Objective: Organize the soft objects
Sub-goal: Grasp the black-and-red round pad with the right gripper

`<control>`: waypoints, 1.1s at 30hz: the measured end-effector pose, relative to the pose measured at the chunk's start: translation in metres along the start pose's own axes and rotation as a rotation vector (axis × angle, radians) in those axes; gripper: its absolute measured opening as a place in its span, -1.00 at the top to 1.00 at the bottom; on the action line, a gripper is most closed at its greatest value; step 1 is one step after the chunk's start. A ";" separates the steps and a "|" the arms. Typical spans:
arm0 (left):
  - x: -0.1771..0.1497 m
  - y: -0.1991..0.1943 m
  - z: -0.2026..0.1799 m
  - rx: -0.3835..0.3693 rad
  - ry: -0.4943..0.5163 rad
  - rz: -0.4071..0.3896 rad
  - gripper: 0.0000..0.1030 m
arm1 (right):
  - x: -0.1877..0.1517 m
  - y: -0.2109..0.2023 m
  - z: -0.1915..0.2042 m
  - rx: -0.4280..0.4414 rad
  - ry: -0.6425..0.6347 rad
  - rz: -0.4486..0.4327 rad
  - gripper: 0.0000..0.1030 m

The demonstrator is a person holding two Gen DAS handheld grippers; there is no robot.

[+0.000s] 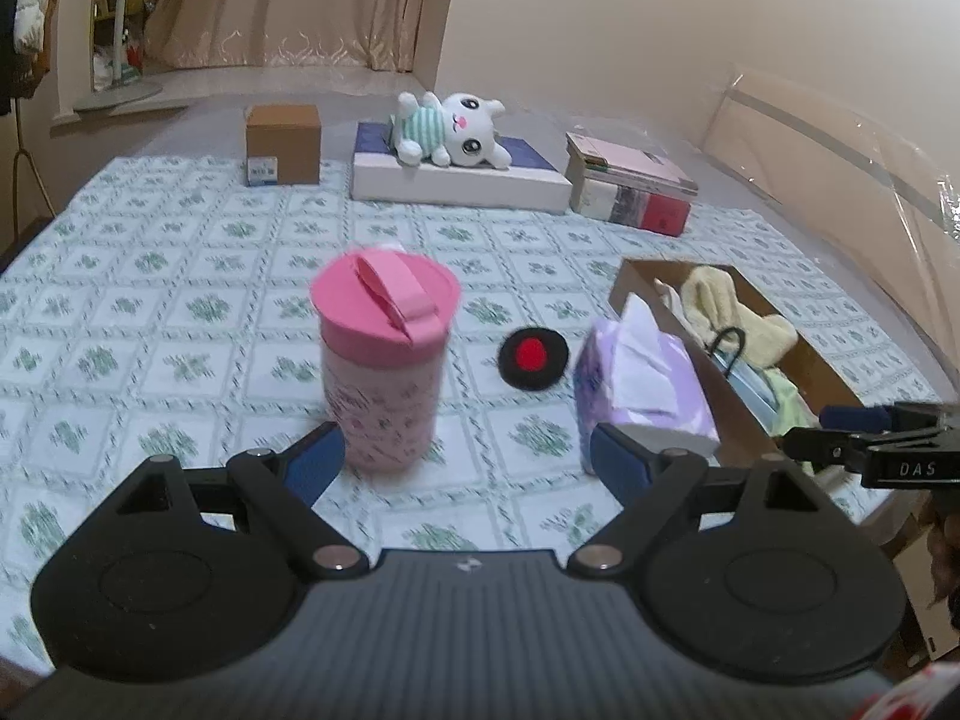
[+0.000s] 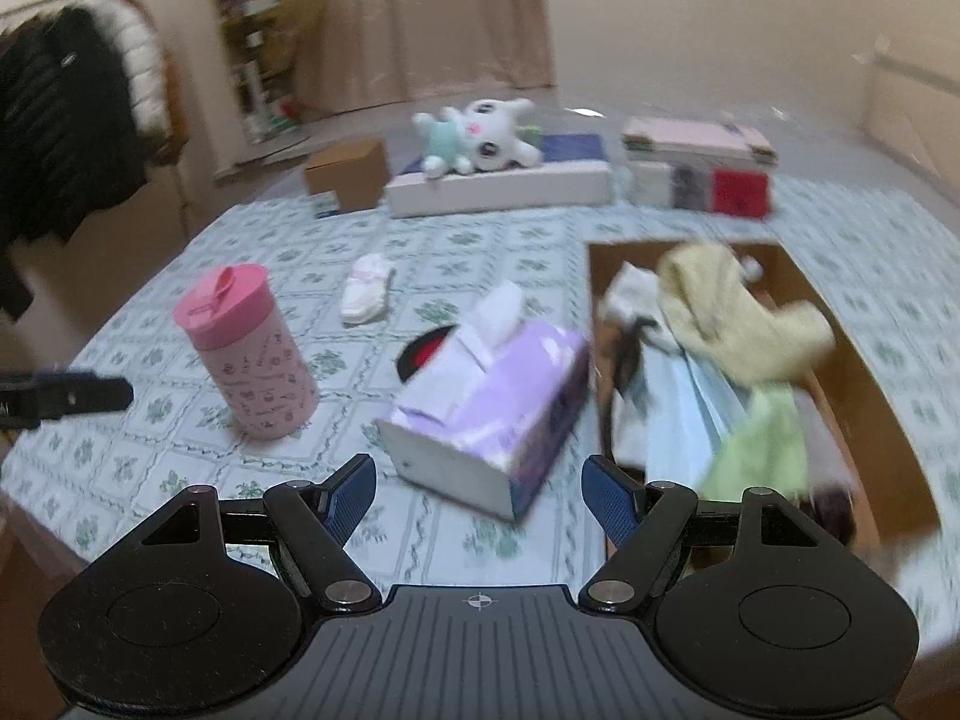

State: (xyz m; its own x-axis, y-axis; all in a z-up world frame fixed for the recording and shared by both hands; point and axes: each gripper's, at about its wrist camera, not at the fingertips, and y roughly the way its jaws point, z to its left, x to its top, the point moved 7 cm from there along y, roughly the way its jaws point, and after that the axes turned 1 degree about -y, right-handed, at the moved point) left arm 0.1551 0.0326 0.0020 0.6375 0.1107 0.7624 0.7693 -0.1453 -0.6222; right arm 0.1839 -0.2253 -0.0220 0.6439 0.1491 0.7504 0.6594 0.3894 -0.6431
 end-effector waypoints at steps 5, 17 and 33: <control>0.029 0.005 0.016 0.006 0.036 -0.016 -0.70 | 0.030 0.024 0.009 0.047 -0.130 0.008 -0.47; 0.107 0.042 0.051 -0.003 0.142 -0.017 -0.70 | 0.081 0.111 0.045 0.181 -0.570 0.104 -0.71; 0.153 0.149 0.112 -0.026 0.155 0.101 -0.70 | 0.066 0.265 0.049 0.295 -0.942 0.522 -0.91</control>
State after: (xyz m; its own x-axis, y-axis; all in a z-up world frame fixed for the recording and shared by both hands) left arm 0.3723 0.1382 0.0059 0.6961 -0.0589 0.7155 0.6988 -0.1734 -0.6940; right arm 0.3824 -0.0680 -0.1356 0.1813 0.9382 0.2948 0.1948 0.2596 -0.9459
